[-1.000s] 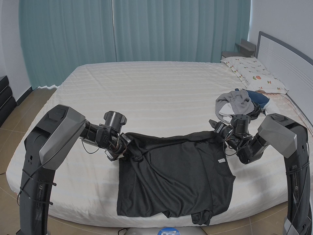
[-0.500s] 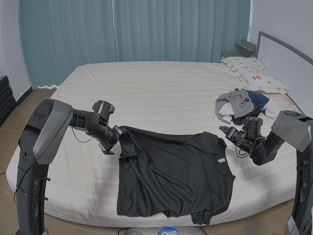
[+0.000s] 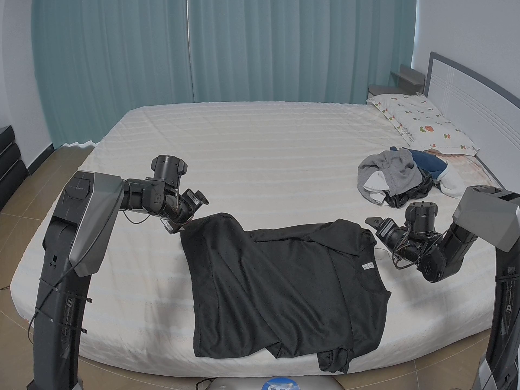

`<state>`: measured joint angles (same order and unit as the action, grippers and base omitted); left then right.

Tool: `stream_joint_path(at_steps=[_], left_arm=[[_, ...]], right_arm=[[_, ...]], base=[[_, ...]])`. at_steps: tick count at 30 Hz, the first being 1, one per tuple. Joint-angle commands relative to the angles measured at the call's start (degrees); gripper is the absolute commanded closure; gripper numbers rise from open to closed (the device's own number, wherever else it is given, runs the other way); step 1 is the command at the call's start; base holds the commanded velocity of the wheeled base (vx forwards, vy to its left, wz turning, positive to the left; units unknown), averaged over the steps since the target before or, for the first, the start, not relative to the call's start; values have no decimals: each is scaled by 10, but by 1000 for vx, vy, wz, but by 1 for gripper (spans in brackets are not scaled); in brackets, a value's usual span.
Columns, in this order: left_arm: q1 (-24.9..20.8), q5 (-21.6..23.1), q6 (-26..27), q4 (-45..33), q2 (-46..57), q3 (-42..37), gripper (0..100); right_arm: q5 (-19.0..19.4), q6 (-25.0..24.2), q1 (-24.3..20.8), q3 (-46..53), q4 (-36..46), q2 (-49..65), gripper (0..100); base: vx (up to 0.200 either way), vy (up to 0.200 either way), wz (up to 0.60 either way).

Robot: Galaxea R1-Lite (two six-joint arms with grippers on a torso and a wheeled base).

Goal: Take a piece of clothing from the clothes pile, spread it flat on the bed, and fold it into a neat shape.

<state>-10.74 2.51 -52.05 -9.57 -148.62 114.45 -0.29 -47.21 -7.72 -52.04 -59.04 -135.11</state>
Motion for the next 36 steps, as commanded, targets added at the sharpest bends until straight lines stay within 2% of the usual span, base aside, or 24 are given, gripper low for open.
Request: stream_joint_path(at_steps=[1,7,12,13,14,15,18,20,24,28,32,36], left_arm=[[-1,-3,-1,-1,-19,1,0],[3,7,-38,-39,4,-17,0],[6,45,-44,-41,63,-109,0],[9,67,-45,-35,86,-150,0],[9,67,-45,-35,86,-150,0],[11,79,-60,5,119,-213,0],[12,88,-71,105,155,-319,0],[11,96,-72,187,175,-404,0],[7,92,-95,278,199,-513,0],[6,101,-161,322,233,-580,0],[6,100,-175,403,234,-620,0],[5,100,-174,426,234,-636,0]], right_arm=[[0,0,-4,11,1,-6,0],[1,-2,-4,7,1,-16,0],[1,-2,-6,-16,9,-21,0],[3,0,-12,-18,10,-23,0],[3,0,-12,-18,10,-23,0],[16,0,-14,-25,19,-28,0],[35,-1,-17,-46,42,-32,0],[37,0,-25,-69,61,-40,0],[35,5,-31,-120,106,-52,0],[36,6,-35,-162,148,-64,0],[35,26,-41,-202,181,-84,0],[35,41,-41,-233,200,-97,0]], base=[[0,0,0],[0,0,0],[0,0,0],[0,0,0],[0,0,0],[0,0,0],[0,0,0],[0,0,0],[0,0,0],[0,0,0],[0,0,0],[0,0,0]])
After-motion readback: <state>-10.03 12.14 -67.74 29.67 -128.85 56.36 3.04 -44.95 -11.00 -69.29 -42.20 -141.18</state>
